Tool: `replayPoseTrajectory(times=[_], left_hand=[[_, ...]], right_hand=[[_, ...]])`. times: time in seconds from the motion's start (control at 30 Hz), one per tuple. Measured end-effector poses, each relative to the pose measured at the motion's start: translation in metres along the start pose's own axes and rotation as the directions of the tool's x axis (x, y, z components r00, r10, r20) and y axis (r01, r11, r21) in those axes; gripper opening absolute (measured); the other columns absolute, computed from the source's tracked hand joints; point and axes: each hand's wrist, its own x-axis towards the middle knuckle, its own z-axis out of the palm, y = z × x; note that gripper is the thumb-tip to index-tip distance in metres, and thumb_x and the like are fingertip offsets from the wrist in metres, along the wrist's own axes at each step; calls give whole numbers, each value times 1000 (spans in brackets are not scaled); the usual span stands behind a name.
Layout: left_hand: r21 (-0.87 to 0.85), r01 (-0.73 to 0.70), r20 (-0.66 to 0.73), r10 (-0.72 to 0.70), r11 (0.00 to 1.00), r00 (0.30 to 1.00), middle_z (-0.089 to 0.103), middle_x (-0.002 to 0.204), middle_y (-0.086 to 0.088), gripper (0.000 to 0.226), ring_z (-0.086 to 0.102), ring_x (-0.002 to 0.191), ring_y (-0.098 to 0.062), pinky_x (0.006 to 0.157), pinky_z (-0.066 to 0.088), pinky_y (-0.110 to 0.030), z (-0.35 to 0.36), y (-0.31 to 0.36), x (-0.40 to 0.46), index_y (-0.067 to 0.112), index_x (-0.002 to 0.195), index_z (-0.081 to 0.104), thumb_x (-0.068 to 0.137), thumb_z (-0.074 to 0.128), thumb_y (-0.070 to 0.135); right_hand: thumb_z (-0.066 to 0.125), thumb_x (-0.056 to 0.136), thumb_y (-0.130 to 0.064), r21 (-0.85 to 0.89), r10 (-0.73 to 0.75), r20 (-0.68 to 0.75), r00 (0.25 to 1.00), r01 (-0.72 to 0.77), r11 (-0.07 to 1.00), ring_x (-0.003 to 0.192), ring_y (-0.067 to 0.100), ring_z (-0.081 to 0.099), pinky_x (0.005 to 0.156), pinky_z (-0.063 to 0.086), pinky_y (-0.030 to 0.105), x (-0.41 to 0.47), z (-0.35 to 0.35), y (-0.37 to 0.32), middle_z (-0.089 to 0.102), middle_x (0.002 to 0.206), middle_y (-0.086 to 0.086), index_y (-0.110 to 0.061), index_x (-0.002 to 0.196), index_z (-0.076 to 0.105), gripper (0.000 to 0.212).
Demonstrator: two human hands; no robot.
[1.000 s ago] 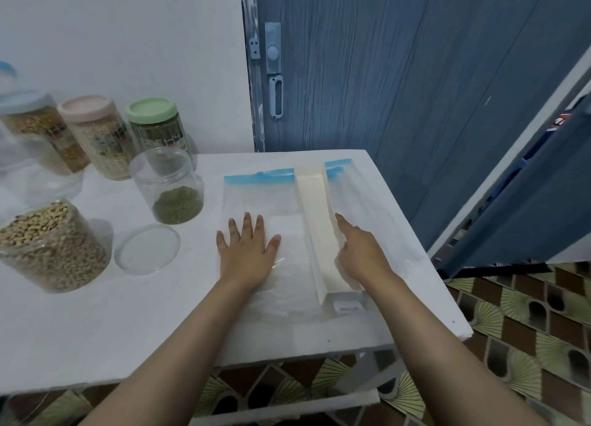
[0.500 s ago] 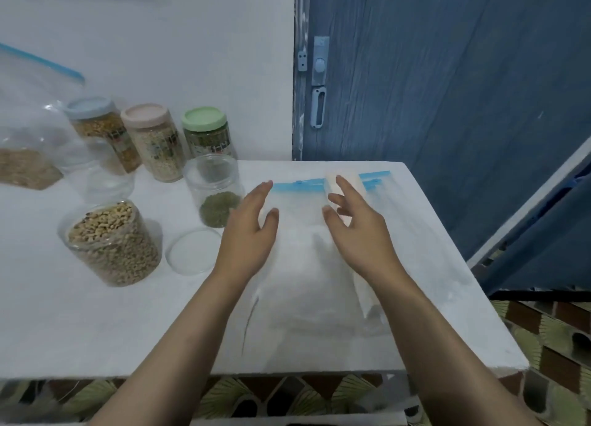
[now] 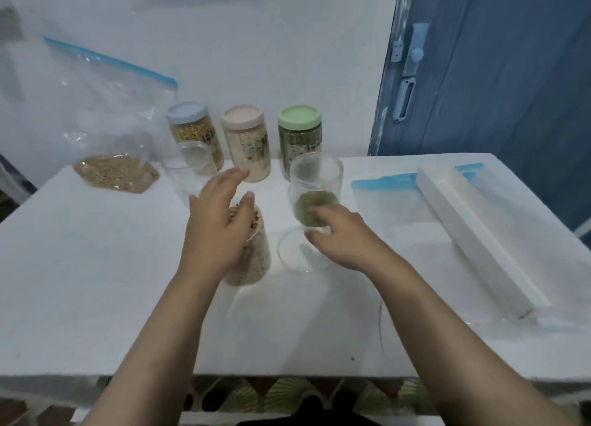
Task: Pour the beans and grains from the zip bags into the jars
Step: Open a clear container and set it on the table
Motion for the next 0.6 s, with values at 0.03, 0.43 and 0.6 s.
replayPoseTrajectory(times=[0.03,0.43,0.6], left_hand=[[9,9,14,-9,1000,1000,50,144,11,37,39,134,-2,118,31,-41,-4,-11,2,26,138,55,102,51,24],[-183,90,168,-59,979,984,48,145,4,40,41,135,-7,115,32,-30,-11,-73,-3,19,143,49,105,44,31],[-296,120,156,-76,948,985,50,141,8,39,43,133,-5,116,34,-34,-13,-76,-4,20,142,50,105,44,31]], right_hand=[[53,99,-40,-77,36,67,997,-31,997,141,36,28,112,29,41,5,12,-3,27,160,4,-32,151,37,55],[73,81,-54,-164,190,76,979,-176,971,143,36,13,112,27,49,14,66,-16,10,162,9,-43,157,8,101],[75,80,-47,64,50,-158,986,-40,997,138,26,17,111,27,40,-15,54,-36,8,154,-3,-51,154,6,101]])
